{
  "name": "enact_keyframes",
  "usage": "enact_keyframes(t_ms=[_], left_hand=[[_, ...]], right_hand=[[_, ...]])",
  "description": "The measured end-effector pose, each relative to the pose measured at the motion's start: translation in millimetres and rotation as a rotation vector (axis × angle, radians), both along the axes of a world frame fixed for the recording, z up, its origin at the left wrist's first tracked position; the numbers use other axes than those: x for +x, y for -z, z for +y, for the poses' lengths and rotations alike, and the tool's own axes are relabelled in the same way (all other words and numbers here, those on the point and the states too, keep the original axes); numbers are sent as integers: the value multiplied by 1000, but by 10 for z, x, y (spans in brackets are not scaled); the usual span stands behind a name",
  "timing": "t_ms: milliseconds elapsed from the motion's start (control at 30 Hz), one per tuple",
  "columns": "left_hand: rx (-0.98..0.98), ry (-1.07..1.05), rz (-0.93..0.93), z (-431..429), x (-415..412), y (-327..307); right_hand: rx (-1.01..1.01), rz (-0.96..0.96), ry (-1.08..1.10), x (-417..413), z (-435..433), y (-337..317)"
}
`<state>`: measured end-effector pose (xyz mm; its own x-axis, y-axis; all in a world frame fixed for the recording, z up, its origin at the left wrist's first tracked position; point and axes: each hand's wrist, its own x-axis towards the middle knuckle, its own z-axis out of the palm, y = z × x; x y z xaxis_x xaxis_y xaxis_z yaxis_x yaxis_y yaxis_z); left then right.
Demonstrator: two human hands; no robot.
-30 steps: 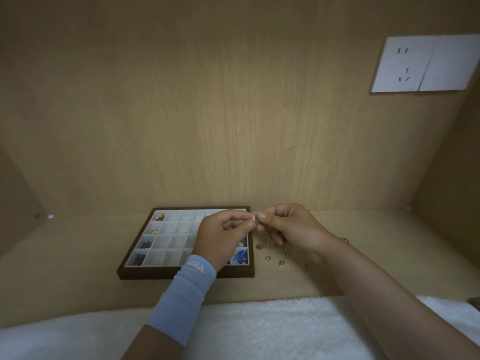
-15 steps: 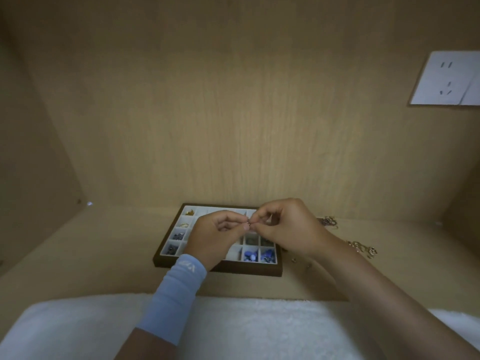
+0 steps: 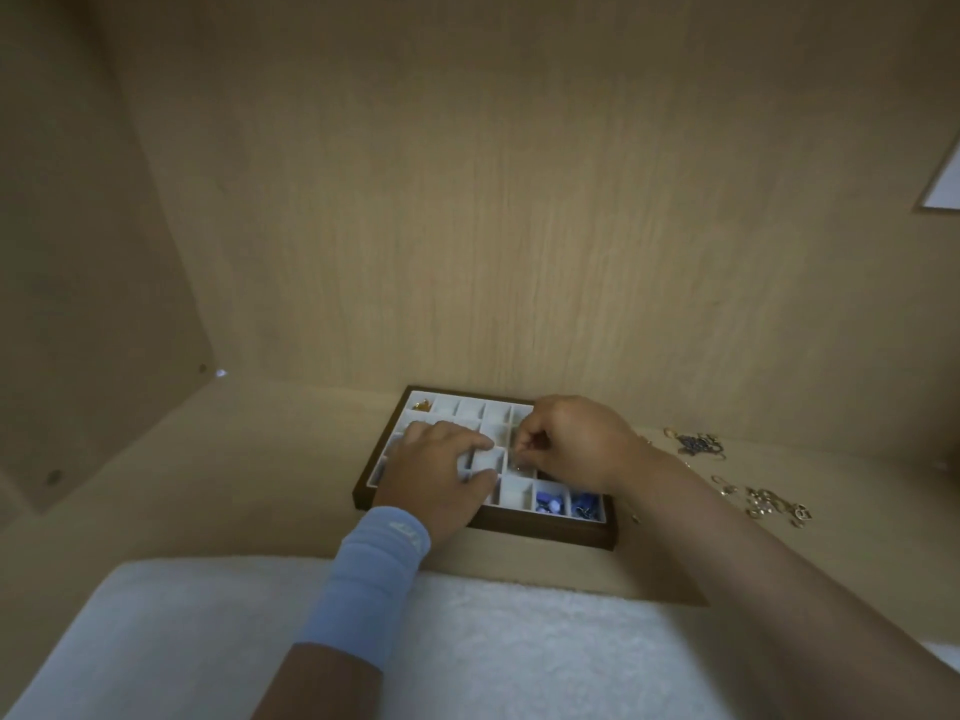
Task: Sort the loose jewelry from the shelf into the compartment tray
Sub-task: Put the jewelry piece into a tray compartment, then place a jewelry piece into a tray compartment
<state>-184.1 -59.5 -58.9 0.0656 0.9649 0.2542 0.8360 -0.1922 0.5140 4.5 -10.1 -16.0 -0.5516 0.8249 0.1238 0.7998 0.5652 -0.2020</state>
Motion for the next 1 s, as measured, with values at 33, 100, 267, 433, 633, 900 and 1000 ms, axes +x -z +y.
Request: enact_keyframes(t_ms=[33, 100, 267, 433, 633, 900, 1000], left_hand=[[11, 4, 23, 5, 19, 2], [27, 0, 72, 15, 47, 16], [33, -10, 129, 29, 84, 35], [48, -28, 141, 3, 111, 37], [111, 28, 71, -63, 269, 11], [116, 312, 11, -187, 997, 4], [144, 318, 23, -184, 1076, 75]], right_hand=[[-8, -19, -3, -16, 13, 14], [-5, -52, -2, -54, 39, 28], [14, -72, 27, -119, 83, 61], [-107, 96, 73, 25, 57, -17], [-209, 227, 185, 611, -129, -232], [-438, 55, 214, 1168, -449, -172], [-438, -8, 239, 1207, -453, -100]])
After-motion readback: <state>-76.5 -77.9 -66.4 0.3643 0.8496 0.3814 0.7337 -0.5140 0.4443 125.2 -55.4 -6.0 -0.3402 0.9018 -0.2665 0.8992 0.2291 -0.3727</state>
